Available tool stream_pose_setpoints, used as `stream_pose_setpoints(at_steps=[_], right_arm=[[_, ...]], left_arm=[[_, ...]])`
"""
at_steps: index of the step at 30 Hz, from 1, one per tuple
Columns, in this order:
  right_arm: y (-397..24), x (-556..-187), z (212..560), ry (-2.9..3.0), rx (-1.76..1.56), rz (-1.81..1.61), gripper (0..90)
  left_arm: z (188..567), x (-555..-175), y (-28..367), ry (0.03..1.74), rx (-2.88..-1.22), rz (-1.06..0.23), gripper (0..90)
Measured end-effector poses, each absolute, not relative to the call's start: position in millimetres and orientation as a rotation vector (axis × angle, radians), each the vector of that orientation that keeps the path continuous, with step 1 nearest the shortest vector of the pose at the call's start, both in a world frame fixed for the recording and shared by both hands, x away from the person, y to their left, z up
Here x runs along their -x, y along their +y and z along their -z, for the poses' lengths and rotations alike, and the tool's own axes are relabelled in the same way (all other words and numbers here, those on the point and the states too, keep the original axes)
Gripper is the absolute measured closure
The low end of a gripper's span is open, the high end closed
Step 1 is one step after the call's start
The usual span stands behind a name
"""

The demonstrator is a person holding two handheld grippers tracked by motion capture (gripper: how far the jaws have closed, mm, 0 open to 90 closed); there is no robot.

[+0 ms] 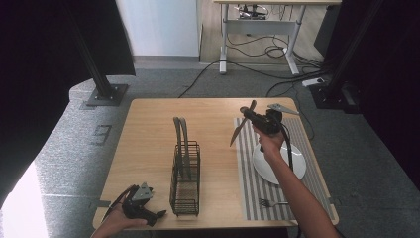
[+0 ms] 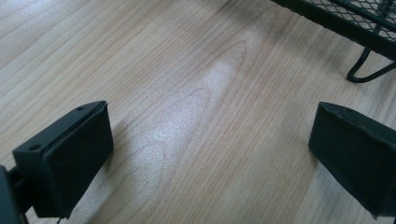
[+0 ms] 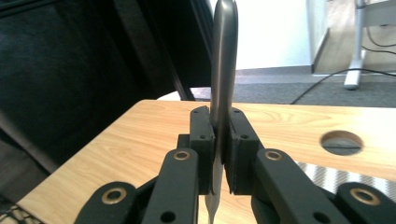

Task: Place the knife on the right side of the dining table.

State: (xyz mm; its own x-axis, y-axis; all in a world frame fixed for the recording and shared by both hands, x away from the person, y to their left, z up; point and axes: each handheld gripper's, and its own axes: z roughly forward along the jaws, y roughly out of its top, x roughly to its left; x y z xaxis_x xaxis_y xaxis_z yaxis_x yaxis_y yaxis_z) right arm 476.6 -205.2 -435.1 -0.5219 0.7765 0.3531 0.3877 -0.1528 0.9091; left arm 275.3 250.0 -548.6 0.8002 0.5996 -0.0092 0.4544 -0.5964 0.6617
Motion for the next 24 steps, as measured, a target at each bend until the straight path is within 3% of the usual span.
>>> stream_pose_setpoints(at_steps=[24], right_arm=[[-239.4, -503.9, 449.0, 1.630, -1.419, -1.633, 82.7]], left_arm=[[548.6, -275.5, 250.0, 0.774, -2.312, -0.281, 0.0]])
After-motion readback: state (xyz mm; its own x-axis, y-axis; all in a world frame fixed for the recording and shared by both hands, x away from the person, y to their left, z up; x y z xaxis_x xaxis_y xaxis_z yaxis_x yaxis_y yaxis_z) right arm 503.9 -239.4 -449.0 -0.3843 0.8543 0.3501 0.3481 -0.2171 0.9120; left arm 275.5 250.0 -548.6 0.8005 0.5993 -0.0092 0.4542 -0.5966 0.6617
